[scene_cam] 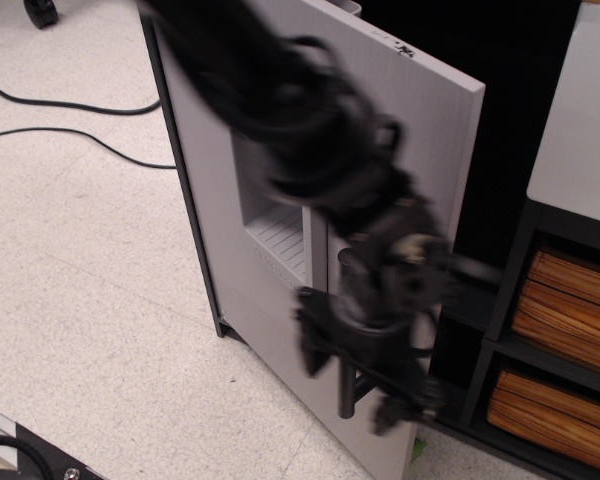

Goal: Open fridge

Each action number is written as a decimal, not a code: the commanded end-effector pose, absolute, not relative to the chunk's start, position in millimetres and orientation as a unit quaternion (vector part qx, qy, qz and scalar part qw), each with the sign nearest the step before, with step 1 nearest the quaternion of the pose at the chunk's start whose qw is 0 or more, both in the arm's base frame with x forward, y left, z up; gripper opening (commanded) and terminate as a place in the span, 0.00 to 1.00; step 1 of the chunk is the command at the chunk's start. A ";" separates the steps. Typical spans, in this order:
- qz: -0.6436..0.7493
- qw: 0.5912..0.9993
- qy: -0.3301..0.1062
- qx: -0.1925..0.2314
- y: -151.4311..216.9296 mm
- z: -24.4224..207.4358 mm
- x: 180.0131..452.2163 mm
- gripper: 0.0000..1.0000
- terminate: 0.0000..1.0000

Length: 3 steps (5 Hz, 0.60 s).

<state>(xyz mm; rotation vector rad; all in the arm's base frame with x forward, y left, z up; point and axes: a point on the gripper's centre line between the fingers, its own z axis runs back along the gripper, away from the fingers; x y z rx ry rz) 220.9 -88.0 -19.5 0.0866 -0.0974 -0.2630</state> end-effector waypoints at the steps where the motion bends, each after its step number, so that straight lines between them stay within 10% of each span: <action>1: -0.164 0.984 -0.066 0.014 -146.6 -11.7 254.5 1.00 0.00; 3: -0.149 0.985 -0.083 -0.004 -166.2 -12.7 281.9 1.00 0.00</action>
